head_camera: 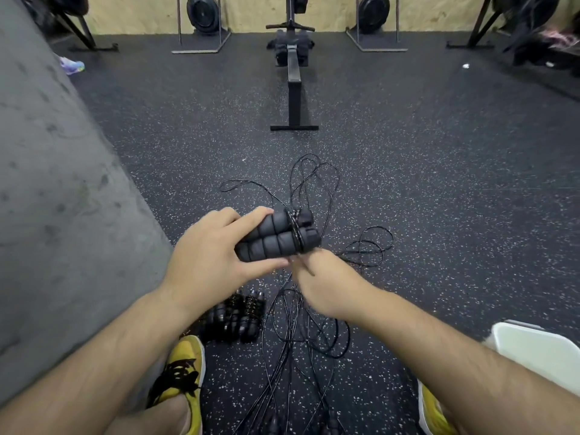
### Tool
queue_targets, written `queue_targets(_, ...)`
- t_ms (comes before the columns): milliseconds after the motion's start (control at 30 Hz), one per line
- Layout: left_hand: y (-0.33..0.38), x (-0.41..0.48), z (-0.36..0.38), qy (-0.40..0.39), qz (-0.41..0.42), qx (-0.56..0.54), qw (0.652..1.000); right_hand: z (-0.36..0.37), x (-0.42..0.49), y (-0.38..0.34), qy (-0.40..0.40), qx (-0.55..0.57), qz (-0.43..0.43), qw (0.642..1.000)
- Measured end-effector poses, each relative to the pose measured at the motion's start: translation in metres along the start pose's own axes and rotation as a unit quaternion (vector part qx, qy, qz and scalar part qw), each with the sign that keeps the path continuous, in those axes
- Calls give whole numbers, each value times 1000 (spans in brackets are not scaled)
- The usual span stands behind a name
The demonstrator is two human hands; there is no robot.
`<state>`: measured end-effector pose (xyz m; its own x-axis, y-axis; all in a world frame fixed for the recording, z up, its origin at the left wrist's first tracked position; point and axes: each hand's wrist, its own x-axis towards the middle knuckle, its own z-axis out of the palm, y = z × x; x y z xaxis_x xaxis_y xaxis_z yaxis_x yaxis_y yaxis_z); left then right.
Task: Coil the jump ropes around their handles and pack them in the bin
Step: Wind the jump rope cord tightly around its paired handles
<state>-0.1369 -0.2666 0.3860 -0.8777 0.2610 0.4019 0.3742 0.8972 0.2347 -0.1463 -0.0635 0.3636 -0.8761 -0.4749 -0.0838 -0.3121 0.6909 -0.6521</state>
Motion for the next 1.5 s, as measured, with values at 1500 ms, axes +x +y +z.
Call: queue_targets(1500,-75,10,-7,-31,29,116,992,-11,-3,-49,7,-121,-57,991)
